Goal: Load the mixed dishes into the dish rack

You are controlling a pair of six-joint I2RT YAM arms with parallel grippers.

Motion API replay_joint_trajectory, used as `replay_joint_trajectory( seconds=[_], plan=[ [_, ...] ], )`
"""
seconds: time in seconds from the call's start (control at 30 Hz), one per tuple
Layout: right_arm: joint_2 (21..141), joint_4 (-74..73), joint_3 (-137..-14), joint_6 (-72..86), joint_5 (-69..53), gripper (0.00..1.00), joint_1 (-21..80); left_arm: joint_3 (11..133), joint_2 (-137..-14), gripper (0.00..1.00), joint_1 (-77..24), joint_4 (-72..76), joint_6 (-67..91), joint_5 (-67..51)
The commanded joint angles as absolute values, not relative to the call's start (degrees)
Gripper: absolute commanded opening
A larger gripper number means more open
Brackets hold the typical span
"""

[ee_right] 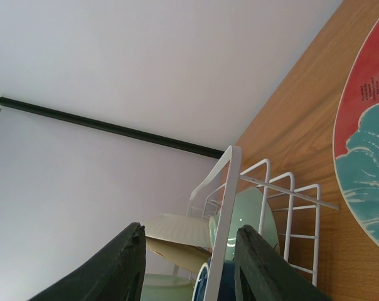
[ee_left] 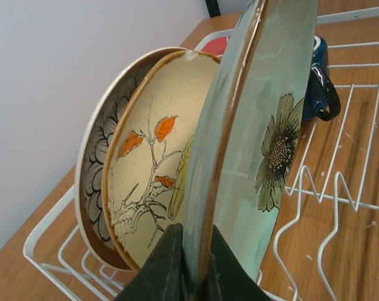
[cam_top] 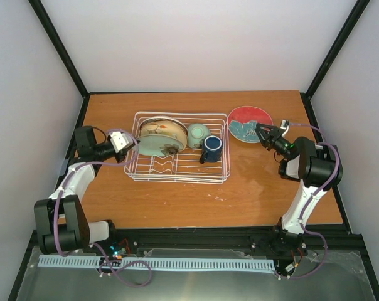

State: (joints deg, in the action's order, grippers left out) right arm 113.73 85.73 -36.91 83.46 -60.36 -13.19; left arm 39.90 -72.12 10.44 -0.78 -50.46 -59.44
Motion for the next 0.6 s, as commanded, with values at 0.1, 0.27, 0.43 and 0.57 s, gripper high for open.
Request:
replay_joint_trajectory(
  seconds=[0.1,0.27,0.43,0.57],
  plan=[
    [115.15,96.13,-38.07,83.54,-59.94,0.38,-13.27,41.98,-73.38,0.01,8.26,-1.25,-56.93,-58.01],
    [115.44,96.07,-38.06,83.62,-59.72,0.38,-13.27,41.26,-75.51,0.01,6.81,-0.75,-57.63,-54.62],
    [115.76,96.04,-38.06,83.68,-59.64,0.38,-13.28,40.62,-76.99,0.19,6.0,0.23,-56.84,-53.6],
    [116.08,96.09,-38.15,83.66,-59.48,0.38,-13.27,40.87,-77.67,0.38,5.81,0.2,-56.41,-52.69]
  ],
)
